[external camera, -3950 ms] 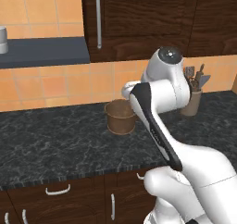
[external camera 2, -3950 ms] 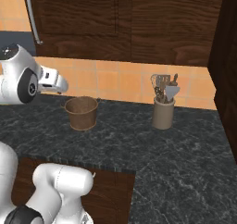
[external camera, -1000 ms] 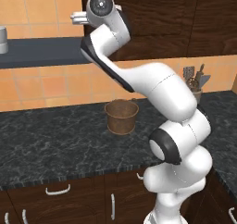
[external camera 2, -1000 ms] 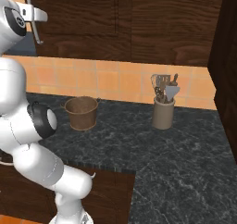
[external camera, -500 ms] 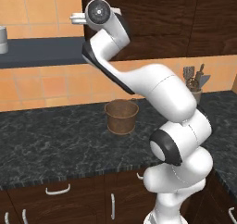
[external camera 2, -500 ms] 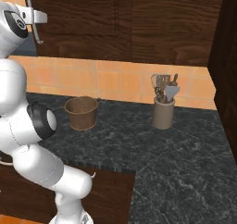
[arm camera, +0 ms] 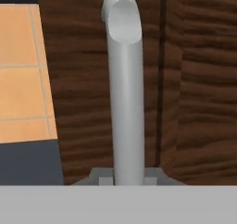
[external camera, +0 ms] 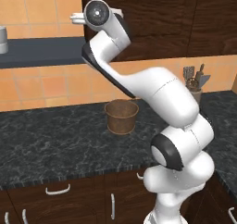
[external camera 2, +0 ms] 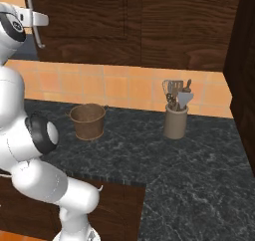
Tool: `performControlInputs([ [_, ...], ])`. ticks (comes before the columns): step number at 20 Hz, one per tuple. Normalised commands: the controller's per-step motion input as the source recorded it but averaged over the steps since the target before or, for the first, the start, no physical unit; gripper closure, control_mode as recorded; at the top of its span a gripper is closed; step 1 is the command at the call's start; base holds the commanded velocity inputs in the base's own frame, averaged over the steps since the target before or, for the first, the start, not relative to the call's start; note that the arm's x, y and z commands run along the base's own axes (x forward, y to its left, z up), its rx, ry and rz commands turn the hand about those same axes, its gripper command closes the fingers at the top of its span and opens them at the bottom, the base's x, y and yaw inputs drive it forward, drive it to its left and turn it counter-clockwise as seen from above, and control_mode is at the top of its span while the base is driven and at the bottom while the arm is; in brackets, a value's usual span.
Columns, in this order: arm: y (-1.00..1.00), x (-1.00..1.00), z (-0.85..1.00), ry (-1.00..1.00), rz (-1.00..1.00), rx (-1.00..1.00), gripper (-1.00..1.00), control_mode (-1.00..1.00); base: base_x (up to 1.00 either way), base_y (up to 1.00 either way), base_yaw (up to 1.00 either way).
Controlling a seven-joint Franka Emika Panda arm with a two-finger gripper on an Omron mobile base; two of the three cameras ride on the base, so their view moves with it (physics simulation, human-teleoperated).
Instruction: Open the cabinet, pick up the bread from the cabinet and place it in the basket. Then move the basket to the dining counter.
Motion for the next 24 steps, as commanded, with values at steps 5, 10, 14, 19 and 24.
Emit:
performControlInputs([
  [5,-0.07,-0.99,0.27,0.0,0.0,0.0,1.0,-1.0,0.0,0.0,0.0],
  [10,-0.29,-1.0,0.28,0.0,0.0,0.01,1.0,-1.0,0.0,0.0,0.0],
  [14,-0.68,-1.0,0.19,0.0,0.0,0.07,1.0,-1.0,0.0,0.0,0.0],
  [19,-0.81,-1.0,0.17,0.0,0.0,0.11,1.0,-1.0,0.0,0.0,0.0],
  [24,-0.81,-1.0,0.17,0.0,0.0,0.05,1.0,-1.0,0.0,0.0,0.0],
])
